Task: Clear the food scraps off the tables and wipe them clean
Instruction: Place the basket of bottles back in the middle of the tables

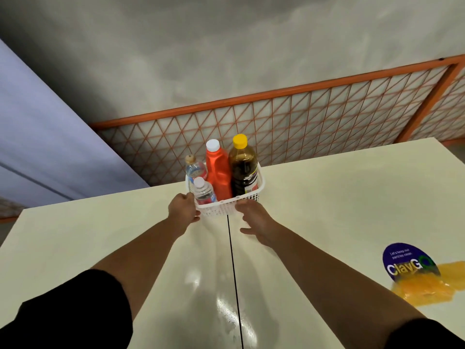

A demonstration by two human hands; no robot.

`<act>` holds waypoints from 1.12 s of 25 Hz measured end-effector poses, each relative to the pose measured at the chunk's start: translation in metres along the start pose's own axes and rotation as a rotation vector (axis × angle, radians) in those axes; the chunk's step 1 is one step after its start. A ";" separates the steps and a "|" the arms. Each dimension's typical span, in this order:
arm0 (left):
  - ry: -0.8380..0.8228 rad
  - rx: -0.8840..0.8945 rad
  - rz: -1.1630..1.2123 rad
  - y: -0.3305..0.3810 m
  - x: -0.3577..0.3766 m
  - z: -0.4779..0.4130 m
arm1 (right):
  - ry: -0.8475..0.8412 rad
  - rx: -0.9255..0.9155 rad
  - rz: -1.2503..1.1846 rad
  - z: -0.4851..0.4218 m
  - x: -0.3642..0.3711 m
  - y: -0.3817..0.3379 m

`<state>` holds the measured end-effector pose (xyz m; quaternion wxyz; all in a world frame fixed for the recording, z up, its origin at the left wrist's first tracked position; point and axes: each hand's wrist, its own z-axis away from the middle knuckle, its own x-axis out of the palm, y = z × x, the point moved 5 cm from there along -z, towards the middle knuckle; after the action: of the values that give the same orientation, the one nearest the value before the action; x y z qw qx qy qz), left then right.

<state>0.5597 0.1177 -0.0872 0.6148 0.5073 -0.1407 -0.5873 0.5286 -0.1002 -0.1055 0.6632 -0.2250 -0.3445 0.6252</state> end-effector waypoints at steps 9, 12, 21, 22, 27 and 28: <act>0.135 0.068 -0.043 0.006 -0.037 -0.015 | 0.142 -0.201 -0.006 -0.005 -0.021 -0.018; 0.077 0.106 -0.039 0.003 -0.033 -0.012 | 0.064 -0.252 0.046 0.001 -0.012 -0.028; -0.151 0.059 -0.037 0.003 -0.029 -0.005 | 0.023 -0.154 0.079 0.012 -0.010 -0.022; -0.150 0.056 -0.032 0.003 -0.030 -0.005 | 0.021 -0.145 0.080 0.014 -0.008 -0.021; -0.146 0.052 -0.053 0.001 -0.033 -0.003 | 0.029 -0.135 0.096 0.018 -0.005 -0.017; -0.146 0.059 -0.053 0.001 -0.033 -0.002 | 0.011 -0.134 0.102 0.019 -0.005 -0.016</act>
<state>0.5528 0.1473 -0.0737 0.5718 0.4846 -0.1889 -0.6345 0.5258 -0.1096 -0.0822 0.6157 -0.2897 -0.3699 0.6326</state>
